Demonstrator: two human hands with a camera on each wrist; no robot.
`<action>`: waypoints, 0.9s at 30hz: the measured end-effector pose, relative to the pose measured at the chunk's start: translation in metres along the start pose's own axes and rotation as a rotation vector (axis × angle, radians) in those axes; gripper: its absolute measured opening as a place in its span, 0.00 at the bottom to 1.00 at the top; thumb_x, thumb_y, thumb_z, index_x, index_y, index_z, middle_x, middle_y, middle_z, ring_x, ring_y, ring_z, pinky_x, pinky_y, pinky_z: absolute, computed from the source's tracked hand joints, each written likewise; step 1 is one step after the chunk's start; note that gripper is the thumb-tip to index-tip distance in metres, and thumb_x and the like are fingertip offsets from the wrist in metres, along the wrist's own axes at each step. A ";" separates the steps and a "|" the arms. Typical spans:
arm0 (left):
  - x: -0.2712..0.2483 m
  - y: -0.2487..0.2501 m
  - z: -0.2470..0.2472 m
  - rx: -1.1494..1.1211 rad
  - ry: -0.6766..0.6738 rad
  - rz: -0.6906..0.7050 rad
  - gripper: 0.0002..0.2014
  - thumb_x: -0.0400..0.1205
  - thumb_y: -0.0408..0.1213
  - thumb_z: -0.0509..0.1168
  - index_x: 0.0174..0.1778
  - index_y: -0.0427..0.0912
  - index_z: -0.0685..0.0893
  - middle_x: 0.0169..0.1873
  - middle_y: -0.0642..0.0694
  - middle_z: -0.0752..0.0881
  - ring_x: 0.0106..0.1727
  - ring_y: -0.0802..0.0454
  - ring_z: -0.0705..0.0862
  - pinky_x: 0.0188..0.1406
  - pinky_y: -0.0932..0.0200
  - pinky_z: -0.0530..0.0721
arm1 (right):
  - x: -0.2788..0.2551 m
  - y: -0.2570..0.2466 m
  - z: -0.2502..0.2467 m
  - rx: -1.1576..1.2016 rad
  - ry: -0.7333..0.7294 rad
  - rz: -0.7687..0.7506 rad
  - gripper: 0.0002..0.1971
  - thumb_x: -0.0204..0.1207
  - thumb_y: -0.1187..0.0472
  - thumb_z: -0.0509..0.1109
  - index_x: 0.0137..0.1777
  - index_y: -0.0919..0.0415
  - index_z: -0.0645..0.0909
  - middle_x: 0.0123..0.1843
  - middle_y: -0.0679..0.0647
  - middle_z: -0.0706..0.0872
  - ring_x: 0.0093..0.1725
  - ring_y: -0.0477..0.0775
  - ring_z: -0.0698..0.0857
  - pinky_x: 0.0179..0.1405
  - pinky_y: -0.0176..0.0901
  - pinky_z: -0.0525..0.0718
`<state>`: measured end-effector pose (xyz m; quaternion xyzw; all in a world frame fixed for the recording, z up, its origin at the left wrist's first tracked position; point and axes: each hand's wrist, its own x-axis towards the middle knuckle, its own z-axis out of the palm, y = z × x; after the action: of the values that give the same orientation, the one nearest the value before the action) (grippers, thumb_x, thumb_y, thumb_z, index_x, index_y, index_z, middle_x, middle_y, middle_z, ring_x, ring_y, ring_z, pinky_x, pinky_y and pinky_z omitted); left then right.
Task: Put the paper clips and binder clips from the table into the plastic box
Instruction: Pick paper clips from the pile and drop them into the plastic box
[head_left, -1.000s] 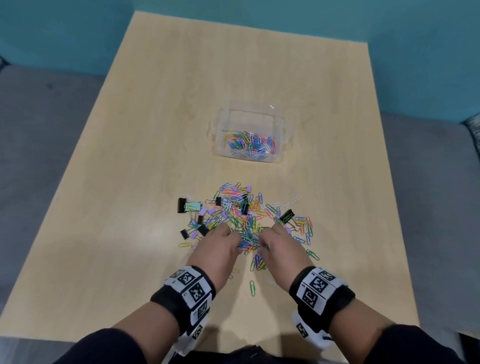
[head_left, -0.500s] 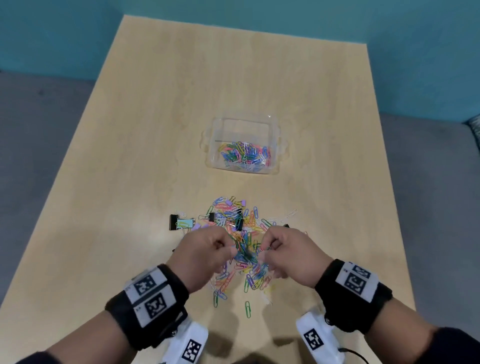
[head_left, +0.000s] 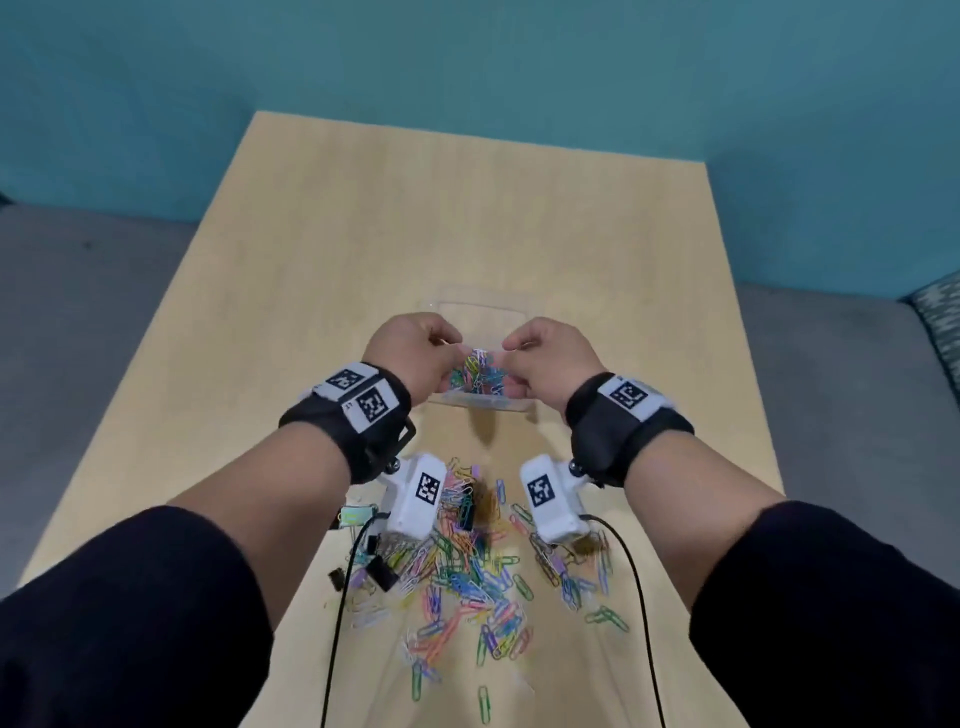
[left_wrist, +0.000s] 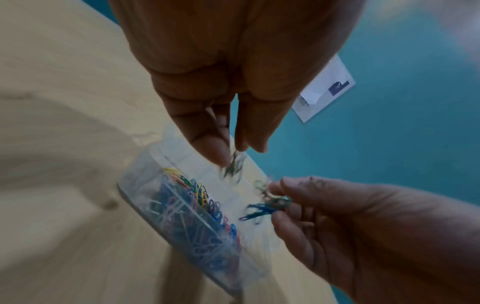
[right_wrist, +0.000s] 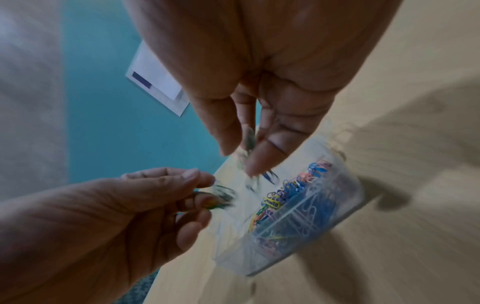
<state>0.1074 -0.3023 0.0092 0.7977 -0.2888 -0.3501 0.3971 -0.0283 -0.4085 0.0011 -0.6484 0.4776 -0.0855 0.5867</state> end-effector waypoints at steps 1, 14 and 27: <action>-0.003 -0.002 -0.002 0.022 -0.005 -0.002 0.04 0.76 0.37 0.72 0.44 0.42 0.86 0.36 0.40 0.87 0.30 0.46 0.85 0.38 0.45 0.90 | -0.003 0.001 -0.001 -0.032 -0.007 -0.012 0.08 0.70 0.63 0.77 0.42 0.56 0.79 0.35 0.57 0.82 0.27 0.55 0.83 0.40 0.61 0.88; -0.222 -0.121 0.022 0.683 -0.360 0.180 0.31 0.73 0.48 0.70 0.72 0.52 0.68 0.65 0.50 0.68 0.61 0.48 0.76 0.56 0.52 0.81 | -0.211 0.148 0.004 -1.055 -0.378 -0.247 0.43 0.69 0.50 0.73 0.80 0.44 0.51 0.79 0.52 0.59 0.71 0.60 0.68 0.64 0.52 0.78; -0.179 -0.115 0.065 0.884 -0.236 0.259 0.31 0.79 0.39 0.66 0.77 0.46 0.60 0.76 0.40 0.61 0.66 0.37 0.69 0.58 0.48 0.80 | -0.164 0.134 0.055 -0.962 -0.195 -0.317 0.32 0.76 0.57 0.69 0.78 0.51 0.59 0.76 0.56 0.62 0.69 0.62 0.67 0.64 0.56 0.77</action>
<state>-0.0281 -0.1383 -0.0563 0.8023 -0.5504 -0.2297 0.0245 -0.1483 -0.2337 -0.0541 -0.9143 0.3018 0.1168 0.2436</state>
